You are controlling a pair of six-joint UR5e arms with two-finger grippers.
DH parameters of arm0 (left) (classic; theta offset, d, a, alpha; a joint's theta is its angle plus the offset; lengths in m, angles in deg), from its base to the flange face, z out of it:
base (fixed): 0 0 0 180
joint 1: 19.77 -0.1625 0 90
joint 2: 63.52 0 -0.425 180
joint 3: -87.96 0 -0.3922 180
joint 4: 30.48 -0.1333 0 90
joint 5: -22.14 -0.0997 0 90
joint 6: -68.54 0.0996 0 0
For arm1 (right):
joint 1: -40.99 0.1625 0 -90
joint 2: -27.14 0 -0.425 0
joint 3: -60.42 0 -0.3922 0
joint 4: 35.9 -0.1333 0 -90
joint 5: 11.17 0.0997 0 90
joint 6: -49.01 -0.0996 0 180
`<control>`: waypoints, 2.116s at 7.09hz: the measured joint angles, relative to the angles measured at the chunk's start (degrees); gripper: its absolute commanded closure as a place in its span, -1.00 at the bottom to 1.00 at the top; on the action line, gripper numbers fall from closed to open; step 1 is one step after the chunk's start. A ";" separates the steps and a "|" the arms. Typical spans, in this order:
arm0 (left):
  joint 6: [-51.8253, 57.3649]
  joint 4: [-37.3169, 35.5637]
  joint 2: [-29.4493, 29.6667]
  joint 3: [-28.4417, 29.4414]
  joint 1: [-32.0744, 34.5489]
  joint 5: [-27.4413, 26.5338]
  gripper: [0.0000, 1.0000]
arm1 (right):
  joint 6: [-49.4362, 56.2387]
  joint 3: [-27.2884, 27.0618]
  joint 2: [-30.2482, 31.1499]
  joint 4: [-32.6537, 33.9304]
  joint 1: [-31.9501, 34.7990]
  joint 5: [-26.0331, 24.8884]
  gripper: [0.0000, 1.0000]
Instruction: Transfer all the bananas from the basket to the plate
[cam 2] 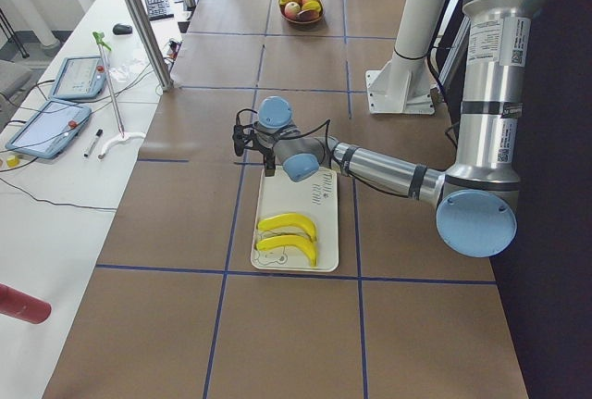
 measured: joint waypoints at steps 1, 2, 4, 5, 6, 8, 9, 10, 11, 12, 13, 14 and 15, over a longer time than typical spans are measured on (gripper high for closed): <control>0.00 0.04 0.16 -0.06 0.00 0.00 -1.00 | -0.23 -0.12 -1.06 -0.25 0.01 0.04 0.69; -0.02 0.19 0.63 -0.03 -0.02 0.08 -1.00 | -0.57 0.09 -3.19 -0.31 -0.11 0.04 0.69; -2.22 0.46 2.84 0.00 -0.18 0.42 -1.00 | -2.76 2.28 -9.96 -0.30 -0.58 1.91 0.69; -4.62 0.51 4.46 -0.06 -0.40 0.50 -1.00 | -6.29 3.55 -14.06 -0.37 -1.72 3.38 0.68; -7.49 0.54 6.12 -0.08 -0.85 0.51 -1.00 | -10.87 4.78 -18.50 -0.44 -3.79 3.93 0.68; -14.12 0.55 9.15 0.16 -1.56 0.46 -1.00 | -20.25 7.63 -27.92 -0.84 -8.98 1.93 0.70; -18.44 0.51 11.11 0.59 -1.90 0.46 -1.00 | -24.33 8.90 -30.71 -3.04 -11.56 -0.66 0.70; -22.53 0.47 13.30 1.05 -2.87 0.39 -1.00 | -29.34 11.02 -32.05 -9.15 -13.71 -2.64 0.70; -25.49 0.42 14.96 1.24 -4.03 0.30 -1.00 | -33.58 13.80 -32.70 -16.59 -15.32 -3.87 0.73; -28.09 0.39 16.41 1.30 -4.89 0.26 -1.00 | -36.99 16.42 -33.43 -23.08 -17.07 -5.88 0.76; -31.17 0.34 18.15 1.28 -5.88 0.22 -1.00 | -39.74 18.08 -34.21 -27.91 -19.17 -8.83 0.75; -34.69 0.30 20.07 1.32 -7.03 0.14 -1.00 | -42.02 18.82 -35.10 -31.10 -21.17 -11.31 0.76; -38.26 0.23 22.00 1.51 -7.70 -0.25 -1.00 | -43.70 19.10 -36.26 -32.61 -22.85 -13.20 0.75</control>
